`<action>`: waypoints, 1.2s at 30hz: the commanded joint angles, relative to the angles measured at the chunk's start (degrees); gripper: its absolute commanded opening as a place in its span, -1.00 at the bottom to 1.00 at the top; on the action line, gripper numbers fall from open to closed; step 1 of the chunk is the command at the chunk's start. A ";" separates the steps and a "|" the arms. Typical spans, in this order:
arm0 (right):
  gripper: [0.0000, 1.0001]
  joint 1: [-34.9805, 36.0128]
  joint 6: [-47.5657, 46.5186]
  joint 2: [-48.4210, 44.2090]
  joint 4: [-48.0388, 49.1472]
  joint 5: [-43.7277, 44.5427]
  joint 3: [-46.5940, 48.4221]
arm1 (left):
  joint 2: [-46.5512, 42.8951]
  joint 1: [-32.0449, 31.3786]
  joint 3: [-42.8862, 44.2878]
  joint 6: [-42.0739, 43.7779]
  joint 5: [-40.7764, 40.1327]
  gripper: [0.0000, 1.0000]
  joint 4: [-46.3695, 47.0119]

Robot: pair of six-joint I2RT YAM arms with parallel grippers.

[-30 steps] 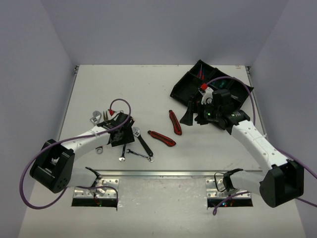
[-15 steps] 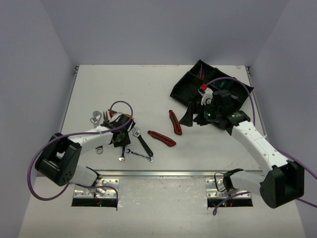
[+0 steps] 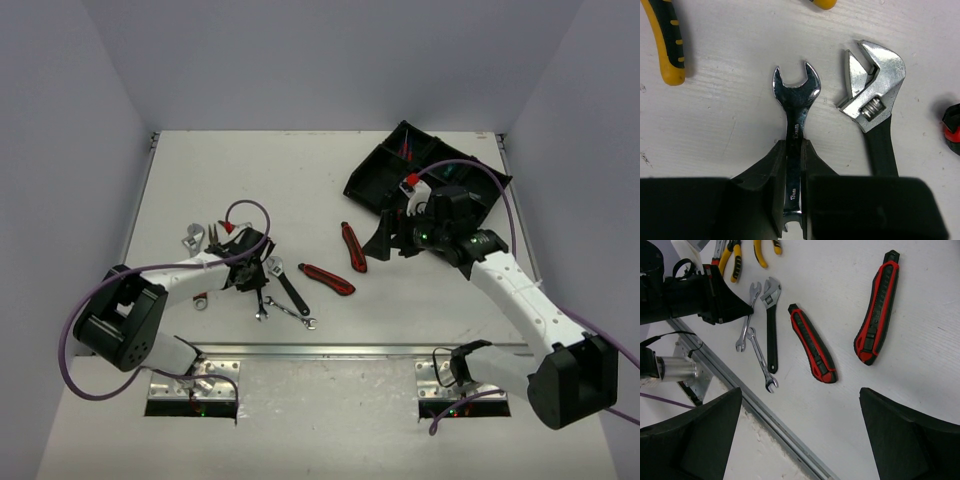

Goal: Sort the tools into containers

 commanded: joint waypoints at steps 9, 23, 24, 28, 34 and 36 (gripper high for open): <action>0.98 5.57 4.13 4.09 13.22 -8.90 -2.13 | -12.94 -0.66 -1.59 -2.95 1.31 -1.00 -8.80; 0.91 29.30 13.34 20.24 39.72 0.05 -2.53 | -23.35 -1.05 1.87 -4.84 4.18 -1.00 -10.76; 0.91 30.00 14.61 21.11 41.30 0.98 -2.58 | -24.02 -1.05 2.40 -5.01 4.30 -1.00 -10.92; 0.78 31.32 20.48 25.20 47.87 2.70 -2.15 | -27.99 -1.09 4.19 -6.71 5.87 -1.00 -10.67; 0.58 33.16 22.83 31.78 46.25 3.07 4.01 | -31.75 -1.10 6.28 -8.69 7.66 -1.00 -9.33; 0.48 33.27 24.33 33.54 47.27 2.57 5.16 | -32.07 -1.10 6.49 -9.26 8.28 -1.00 -8.65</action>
